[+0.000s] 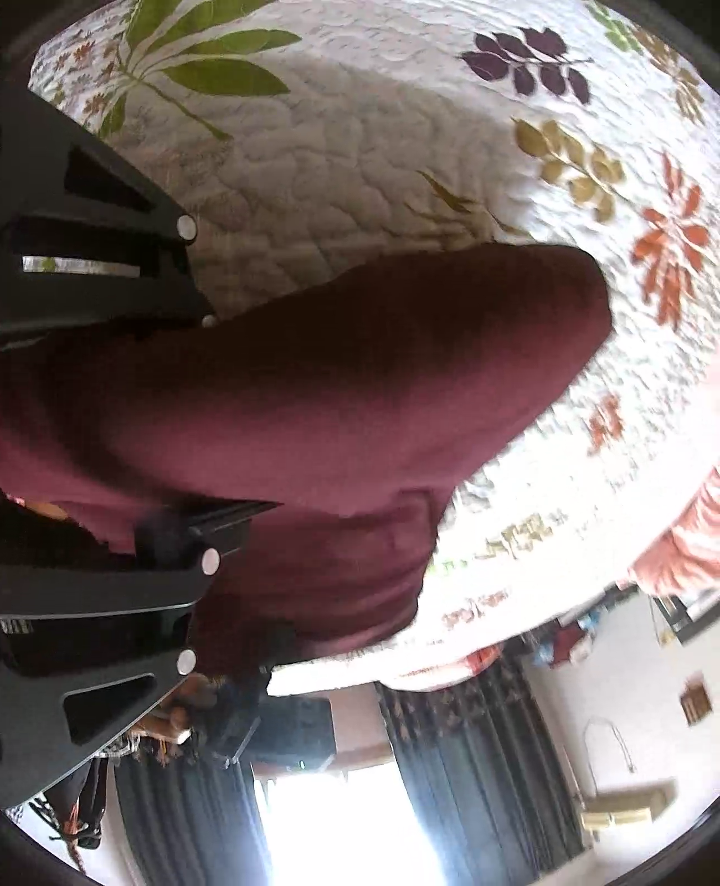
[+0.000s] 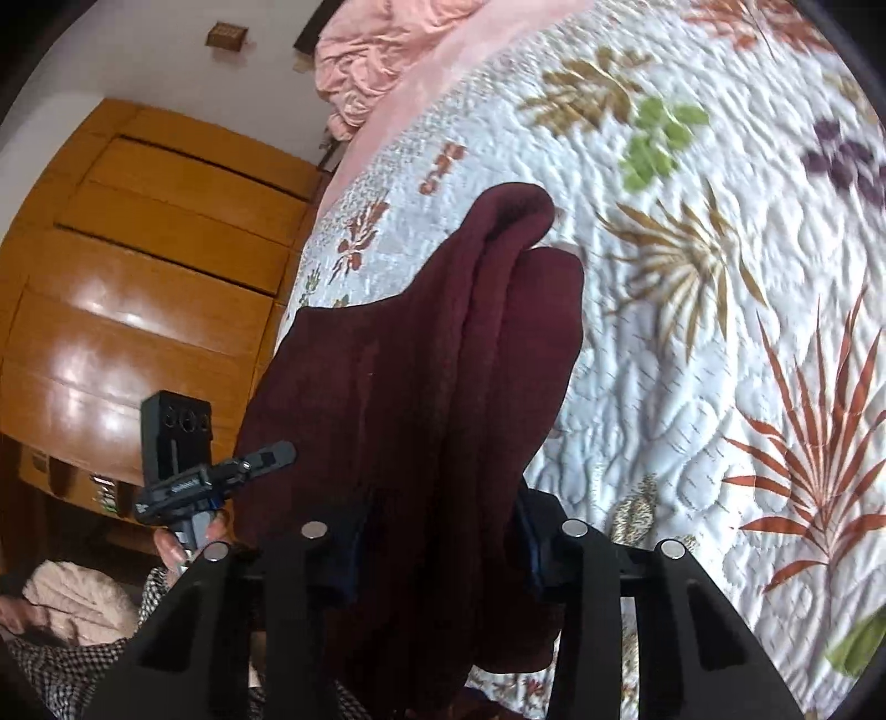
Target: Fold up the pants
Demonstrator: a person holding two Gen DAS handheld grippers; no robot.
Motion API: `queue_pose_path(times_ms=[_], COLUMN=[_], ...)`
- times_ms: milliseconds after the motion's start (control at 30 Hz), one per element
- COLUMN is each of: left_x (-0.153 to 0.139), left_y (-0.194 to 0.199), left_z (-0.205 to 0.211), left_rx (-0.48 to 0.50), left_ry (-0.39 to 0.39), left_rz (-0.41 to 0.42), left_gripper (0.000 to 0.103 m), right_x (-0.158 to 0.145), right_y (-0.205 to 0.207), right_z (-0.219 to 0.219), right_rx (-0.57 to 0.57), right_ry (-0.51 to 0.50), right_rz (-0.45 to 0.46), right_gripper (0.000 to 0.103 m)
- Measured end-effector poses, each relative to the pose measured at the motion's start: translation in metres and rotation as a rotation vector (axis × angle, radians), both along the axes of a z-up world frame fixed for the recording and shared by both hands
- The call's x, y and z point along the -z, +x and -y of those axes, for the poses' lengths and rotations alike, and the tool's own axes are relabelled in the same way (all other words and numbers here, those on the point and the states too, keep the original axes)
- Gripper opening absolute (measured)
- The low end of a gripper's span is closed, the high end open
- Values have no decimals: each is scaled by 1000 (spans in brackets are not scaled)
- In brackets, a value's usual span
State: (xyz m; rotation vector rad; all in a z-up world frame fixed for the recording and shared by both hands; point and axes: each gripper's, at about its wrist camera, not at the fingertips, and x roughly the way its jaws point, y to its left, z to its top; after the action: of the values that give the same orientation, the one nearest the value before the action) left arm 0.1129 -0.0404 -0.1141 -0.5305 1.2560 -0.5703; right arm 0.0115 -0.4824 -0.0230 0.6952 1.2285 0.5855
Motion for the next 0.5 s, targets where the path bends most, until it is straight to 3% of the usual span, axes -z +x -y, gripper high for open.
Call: queue_pose_path(times_ms=[267, 500], left_x=[-23, -43], left_y=[18, 77], left_z=[17, 32], left_rx=[-18, -41], left_ry=[-66, -45], left_rz=[53, 120], left_gripper=[32, 32], right_x=[-45, -62], right_y=[18, 81], right_z=[5, 15], right_rx=[6, 25], right_ry=[-37, -90], right_rz=[90, 133], right_gripper=[41, 41])
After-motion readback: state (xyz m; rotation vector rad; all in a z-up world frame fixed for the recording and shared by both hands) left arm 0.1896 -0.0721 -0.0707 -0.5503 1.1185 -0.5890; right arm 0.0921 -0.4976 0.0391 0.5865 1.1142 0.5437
